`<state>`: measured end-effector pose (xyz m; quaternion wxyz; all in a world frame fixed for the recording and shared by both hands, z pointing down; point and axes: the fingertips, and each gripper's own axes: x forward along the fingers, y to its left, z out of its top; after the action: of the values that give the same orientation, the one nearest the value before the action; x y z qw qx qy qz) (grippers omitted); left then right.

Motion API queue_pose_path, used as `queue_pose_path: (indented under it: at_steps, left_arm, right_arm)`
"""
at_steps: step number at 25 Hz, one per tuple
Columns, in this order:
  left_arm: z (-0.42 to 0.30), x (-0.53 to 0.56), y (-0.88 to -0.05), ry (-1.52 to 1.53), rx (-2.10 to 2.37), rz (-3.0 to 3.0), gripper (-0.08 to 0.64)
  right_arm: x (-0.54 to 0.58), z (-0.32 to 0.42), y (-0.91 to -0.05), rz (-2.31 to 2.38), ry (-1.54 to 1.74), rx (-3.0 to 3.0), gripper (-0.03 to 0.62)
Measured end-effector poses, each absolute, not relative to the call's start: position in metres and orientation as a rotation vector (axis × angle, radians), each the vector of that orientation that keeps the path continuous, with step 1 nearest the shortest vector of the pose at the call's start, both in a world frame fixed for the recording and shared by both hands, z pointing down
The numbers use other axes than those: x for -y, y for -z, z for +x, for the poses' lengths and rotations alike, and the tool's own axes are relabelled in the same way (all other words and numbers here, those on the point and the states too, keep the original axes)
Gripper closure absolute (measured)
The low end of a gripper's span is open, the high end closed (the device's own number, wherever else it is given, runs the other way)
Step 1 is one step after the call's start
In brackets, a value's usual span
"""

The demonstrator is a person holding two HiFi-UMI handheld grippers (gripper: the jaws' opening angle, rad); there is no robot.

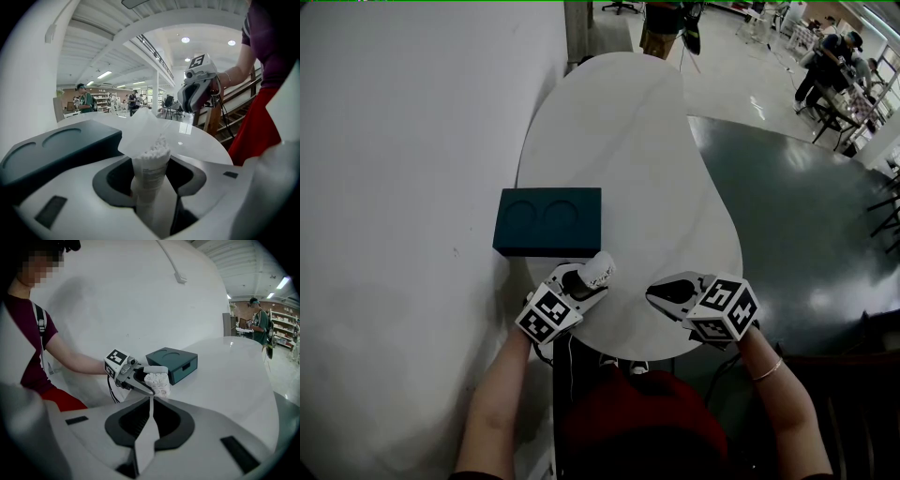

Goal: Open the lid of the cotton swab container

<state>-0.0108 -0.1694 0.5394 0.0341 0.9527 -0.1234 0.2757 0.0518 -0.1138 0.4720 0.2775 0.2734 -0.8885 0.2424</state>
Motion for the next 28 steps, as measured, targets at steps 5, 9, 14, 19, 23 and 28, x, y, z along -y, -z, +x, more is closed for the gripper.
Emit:
queue_pose_path:
  at_steps: [5,9,14,19,23,28]
  left_arm:
    - [-0.012,0.170,-0.539,-0.847,0.386,2.926,0.342]
    - [-0.014,0.173,-0.540,-0.848,0.435,2.908,0.334]
    - [-0.021,0.171,-0.540,-0.853,0.497,2.878,0.322]
    - [-0.034,0.168,-0.539,-0.830,0.612,2.798,0.321]
    - [-0.047,0.165,-0.537,-0.821,0.702,2.757,0.319]
    - [-0.059,0.152,-0.536,-0.828,0.759,2.708,0.318]
  right_arm:
    - [0.111,0.051,-0.473,0.726,-0.657,2.382,0.557]
    - [0.109,0.051,-0.473,0.723,-0.662,2.385,0.557]
    - [0.106,0.051,-0.475,0.713,-0.659,2.389,0.557]
    - [0.102,0.047,-0.476,0.690,-0.658,2.403,0.557]
    - [0.098,0.045,-0.476,0.666,-0.654,2.412,0.557]
    - [0.093,0.041,-0.472,0.638,-0.652,2.434,0.557]
